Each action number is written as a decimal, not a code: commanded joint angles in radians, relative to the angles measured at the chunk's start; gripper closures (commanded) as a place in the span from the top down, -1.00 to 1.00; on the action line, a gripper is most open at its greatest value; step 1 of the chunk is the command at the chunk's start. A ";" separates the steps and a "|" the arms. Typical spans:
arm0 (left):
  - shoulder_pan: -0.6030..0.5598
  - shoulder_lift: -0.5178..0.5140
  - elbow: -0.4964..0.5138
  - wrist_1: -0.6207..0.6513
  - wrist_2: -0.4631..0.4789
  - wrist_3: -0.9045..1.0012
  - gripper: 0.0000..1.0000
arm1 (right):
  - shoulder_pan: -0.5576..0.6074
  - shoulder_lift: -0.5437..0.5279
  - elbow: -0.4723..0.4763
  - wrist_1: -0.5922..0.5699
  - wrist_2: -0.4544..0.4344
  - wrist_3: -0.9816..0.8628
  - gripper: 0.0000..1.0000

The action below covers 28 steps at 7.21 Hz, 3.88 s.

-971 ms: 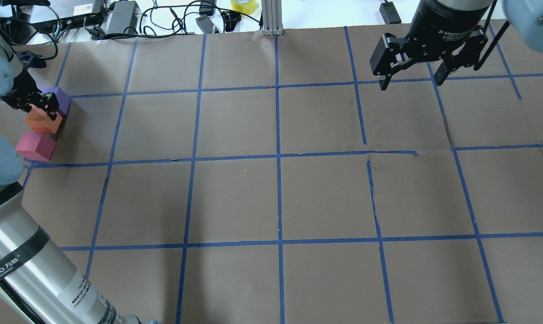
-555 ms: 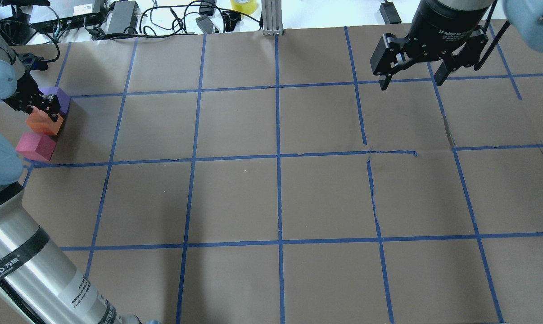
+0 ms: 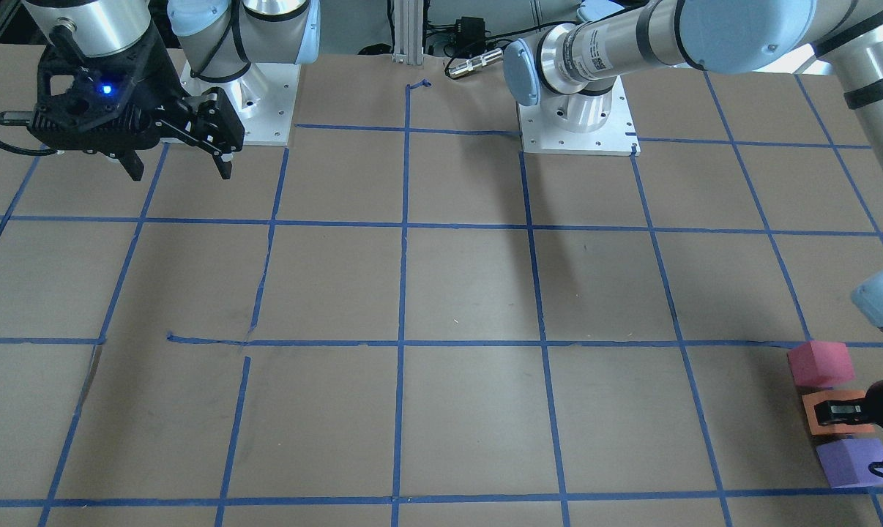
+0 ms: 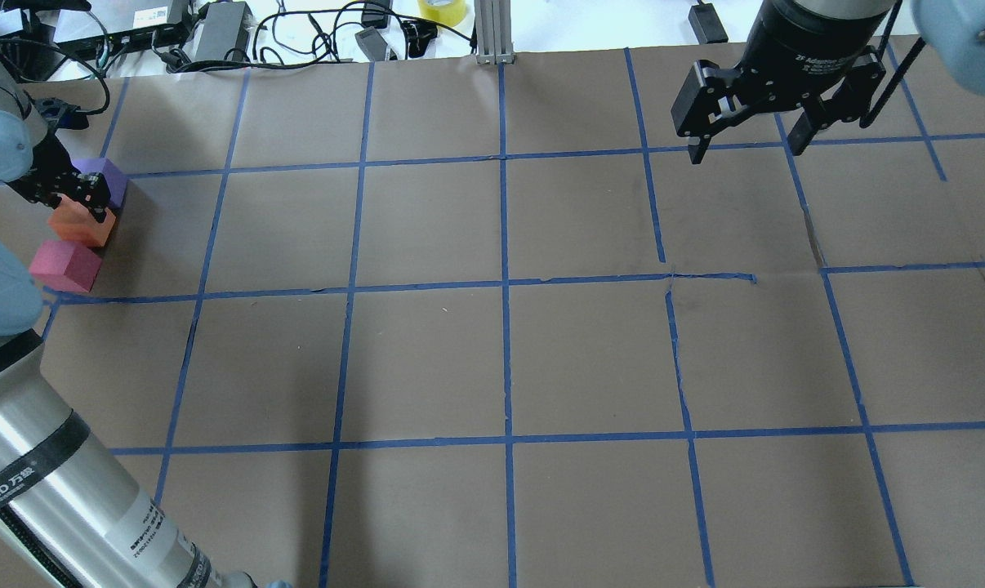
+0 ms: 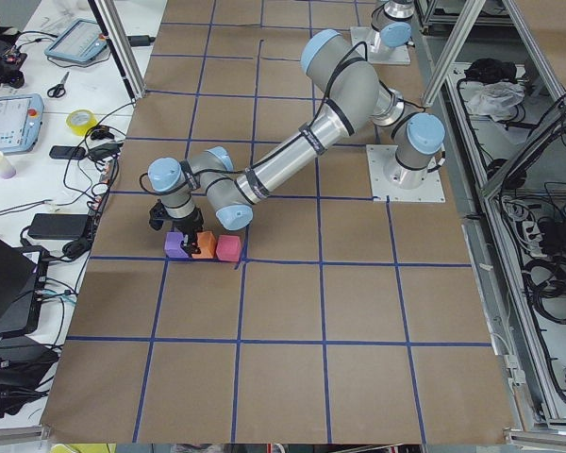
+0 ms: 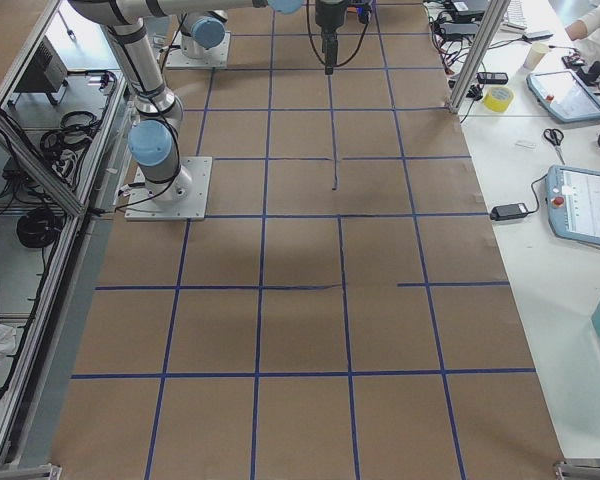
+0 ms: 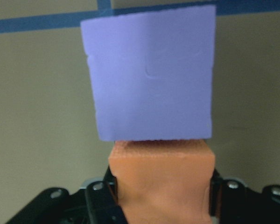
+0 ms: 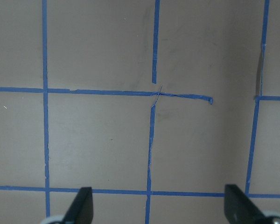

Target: Arrange blocks in a line

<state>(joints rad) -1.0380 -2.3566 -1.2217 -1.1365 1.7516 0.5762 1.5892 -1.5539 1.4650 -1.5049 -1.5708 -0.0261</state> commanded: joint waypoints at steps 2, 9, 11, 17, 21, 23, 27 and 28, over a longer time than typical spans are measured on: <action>0.001 0.011 -0.001 -0.012 -0.003 0.001 0.97 | -0.002 0.000 0.000 0.000 0.000 0.000 1.00; -0.065 0.353 -0.108 -0.283 -0.047 -0.082 0.99 | -0.002 0.002 0.000 0.000 0.000 0.000 1.00; -0.131 0.475 -0.102 -0.426 -0.151 -0.209 1.00 | -0.002 0.000 0.000 0.000 -0.002 0.000 1.00; -0.483 0.674 -0.142 -0.493 -0.155 -0.549 1.00 | -0.002 0.002 0.000 0.000 -0.002 0.000 1.00; -0.494 0.755 -0.246 -0.405 -0.159 -0.723 1.00 | -0.002 0.000 0.000 0.000 -0.002 0.000 1.00; -0.484 0.758 -0.245 -0.402 -0.165 -0.722 1.00 | -0.002 0.002 0.000 0.000 -0.002 0.000 1.00; -0.494 0.772 -0.274 -0.402 -0.155 -0.724 1.00 | -0.002 0.002 0.000 0.000 -0.002 0.000 1.00; -0.494 0.777 -0.291 -0.396 -0.158 -0.724 1.00 | -0.002 0.002 0.000 0.000 -0.002 0.000 1.00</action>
<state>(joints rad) -1.5324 -1.5865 -1.4921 -1.5381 1.5972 -0.1477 1.5877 -1.5529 1.4650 -1.5048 -1.5723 -0.0261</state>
